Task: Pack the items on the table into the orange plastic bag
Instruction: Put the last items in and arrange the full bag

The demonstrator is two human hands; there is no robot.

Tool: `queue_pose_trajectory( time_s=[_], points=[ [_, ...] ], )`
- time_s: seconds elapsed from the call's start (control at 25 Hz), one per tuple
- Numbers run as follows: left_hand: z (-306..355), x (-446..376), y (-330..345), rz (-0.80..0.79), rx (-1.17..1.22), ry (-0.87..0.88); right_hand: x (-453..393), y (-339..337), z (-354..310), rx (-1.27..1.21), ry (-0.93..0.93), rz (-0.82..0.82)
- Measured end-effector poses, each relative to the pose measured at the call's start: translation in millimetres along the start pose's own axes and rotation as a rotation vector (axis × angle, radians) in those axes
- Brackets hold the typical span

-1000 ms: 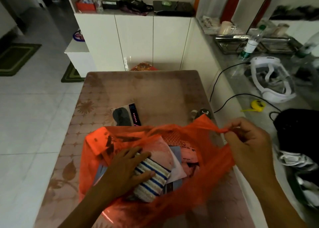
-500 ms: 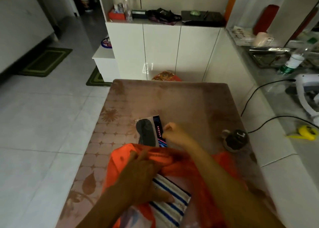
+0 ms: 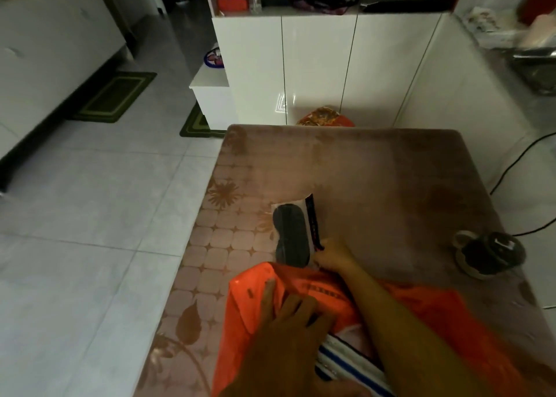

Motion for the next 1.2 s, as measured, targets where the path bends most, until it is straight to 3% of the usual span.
queue_pose_trajectory(
  time_s=[0.12, 0.24, 0.32, 0.44, 0.52, 0.64, 0.8, 0.92, 1.04, 1.2],
  points=[
    [7, 7, -7, 0.060, 0.086, 0.009, 42, -28, -26, -0.502, -0.253, 0.196],
    [9, 13, -22, 0.009, 0.228, 0.033, 117, -66, -40, -0.804, -0.334, 0.317],
    [8, 18, -30, -0.013, 0.330, 0.070, 190, -85, -37, -0.882, -0.391, 0.344],
    [8, 22, -31, -0.041, 0.205, 0.065, 301, -94, -23, -0.944, -0.464, 0.325],
    [7, 23, -37, 0.029, 0.247, 0.009, 346, -85, -7, -0.942, -0.424, 0.275],
    [13, 33, -63, 0.195, 0.231, -0.044, 371, -63, 18, -0.741, -0.294, 0.263],
    [6, 59, -93, 0.349, 0.135, -0.333, 362, -31, 38, -0.027, -0.148, 0.322],
    [3, 75, -108, 0.536, 0.158, -0.409, 368, -13, 28, 0.459, -0.177, 0.627],
    [17, 79, -111, 0.585, 0.148, -0.309, 358, 26, 12, 0.548, -0.460, 0.382],
    [26, 75, -117, 0.580, 0.140, -0.306, 326, 71, 15, 0.558, -0.553, 0.077]
  ],
)
Point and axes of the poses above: each hand's wrist, its own x-axis away from the middle knuckle, its own y-axis out of the palm, z = x × y, the point moved 2 cm from there along -x, towards the middle knuckle, and after that the axes turned 13 degrees about -z, right-handed, at the moved point
